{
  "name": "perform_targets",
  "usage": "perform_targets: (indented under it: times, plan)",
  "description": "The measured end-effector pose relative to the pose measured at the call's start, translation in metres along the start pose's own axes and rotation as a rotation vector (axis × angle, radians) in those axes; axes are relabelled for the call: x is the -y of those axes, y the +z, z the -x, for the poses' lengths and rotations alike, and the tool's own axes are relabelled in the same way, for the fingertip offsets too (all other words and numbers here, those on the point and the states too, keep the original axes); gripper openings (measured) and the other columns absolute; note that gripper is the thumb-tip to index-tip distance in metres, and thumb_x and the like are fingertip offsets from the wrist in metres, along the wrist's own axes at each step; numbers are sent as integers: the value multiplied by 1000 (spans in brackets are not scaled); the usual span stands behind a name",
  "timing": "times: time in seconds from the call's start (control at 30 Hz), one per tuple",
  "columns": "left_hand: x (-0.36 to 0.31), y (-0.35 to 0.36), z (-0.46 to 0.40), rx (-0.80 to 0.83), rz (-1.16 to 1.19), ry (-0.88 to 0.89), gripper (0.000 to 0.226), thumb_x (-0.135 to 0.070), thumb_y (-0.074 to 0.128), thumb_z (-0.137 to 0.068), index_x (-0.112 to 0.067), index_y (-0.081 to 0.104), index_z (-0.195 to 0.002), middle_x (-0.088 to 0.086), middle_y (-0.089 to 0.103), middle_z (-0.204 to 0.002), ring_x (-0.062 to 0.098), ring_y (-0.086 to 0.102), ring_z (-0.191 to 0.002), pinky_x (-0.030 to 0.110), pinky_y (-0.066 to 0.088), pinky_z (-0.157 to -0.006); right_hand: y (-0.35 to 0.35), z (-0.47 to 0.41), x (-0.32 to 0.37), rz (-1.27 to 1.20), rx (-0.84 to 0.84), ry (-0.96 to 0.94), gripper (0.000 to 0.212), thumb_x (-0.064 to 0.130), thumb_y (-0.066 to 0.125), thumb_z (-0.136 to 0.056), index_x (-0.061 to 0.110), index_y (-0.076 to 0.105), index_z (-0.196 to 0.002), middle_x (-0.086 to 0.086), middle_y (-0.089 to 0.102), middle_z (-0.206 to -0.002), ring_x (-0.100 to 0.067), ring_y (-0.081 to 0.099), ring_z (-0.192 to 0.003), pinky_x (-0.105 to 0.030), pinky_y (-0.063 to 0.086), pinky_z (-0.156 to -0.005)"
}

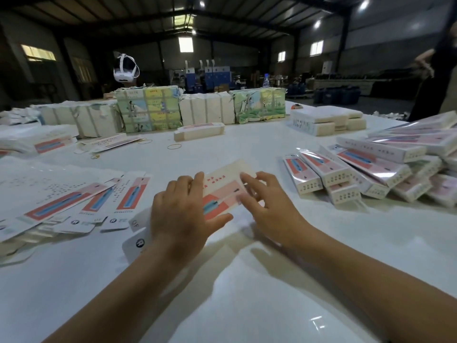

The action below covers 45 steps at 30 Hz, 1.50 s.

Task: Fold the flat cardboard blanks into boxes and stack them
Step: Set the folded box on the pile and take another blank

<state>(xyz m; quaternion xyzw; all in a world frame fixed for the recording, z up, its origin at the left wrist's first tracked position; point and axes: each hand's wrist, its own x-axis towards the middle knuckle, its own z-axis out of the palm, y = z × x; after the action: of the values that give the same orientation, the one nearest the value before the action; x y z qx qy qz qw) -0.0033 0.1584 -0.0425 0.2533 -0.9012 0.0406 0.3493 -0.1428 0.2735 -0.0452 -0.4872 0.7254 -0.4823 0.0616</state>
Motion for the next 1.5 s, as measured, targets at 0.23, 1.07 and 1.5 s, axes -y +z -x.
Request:
perform_targets:
  times: [0.23,1.07,1.5]
  plan:
    - [4,-2,-1,37,-61,42,85,-58,74,-62,-7,54,-127,13,62,-103,28,59,-81,42,52,-68,-14,-7,9,-976,189,410,16,14,58,-91,20,70,-99,-6,72,-95,-26,62,-103,-39,58,-73]
    - [17,-8,-7,113,349,-78,66,-70,51,-65,-33,52,-120,-11,61,-111,12,60,-84,29,53,-69,-7,3,6,-260,-416,-110,25,13,65,-88,26,56,-107,4,60,-76,-18,61,-66,-27,52,-56]
    - [14,-4,-5,145,378,-76,57,-62,62,-74,-32,51,-122,-11,59,-109,12,58,-84,26,53,-70,7,10,14,-264,-245,-141,26,4,51,-95,18,63,-113,8,58,-98,-2,57,-70,-15,48,-58]
